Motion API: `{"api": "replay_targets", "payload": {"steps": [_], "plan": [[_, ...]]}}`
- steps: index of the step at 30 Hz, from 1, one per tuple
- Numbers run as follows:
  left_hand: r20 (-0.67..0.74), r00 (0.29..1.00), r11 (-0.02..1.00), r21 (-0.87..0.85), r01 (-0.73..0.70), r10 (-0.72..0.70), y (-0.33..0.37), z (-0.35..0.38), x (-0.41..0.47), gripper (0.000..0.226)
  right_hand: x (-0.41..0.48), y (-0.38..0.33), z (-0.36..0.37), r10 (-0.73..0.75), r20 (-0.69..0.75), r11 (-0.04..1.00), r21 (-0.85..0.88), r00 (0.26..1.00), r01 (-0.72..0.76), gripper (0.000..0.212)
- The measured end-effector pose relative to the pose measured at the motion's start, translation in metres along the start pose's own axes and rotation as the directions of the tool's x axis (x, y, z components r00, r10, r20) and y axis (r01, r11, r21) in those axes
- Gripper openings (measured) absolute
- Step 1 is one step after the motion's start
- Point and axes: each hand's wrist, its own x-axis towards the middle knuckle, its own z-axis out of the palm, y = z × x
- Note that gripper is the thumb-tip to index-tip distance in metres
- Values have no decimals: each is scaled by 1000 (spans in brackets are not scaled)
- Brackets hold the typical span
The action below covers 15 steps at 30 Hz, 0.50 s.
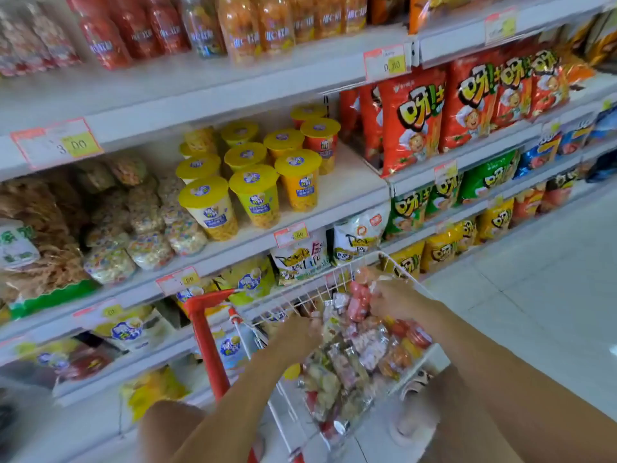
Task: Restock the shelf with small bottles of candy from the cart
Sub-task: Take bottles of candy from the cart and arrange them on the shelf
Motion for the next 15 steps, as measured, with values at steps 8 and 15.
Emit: {"api": "replay_targets", "payload": {"steps": [8, 15], "plan": [[77, 990, 974, 201, 101, -119, -19, 42, 20, 32, -7, 45, 65, 185, 249, 810, -587, 951, -3, 33], [4, 939, 889, 324, 324, -344, -24, 47, 31, 49, 5, 56, 69, 144, 228, 806, -592, 963, 19, 37]]}}
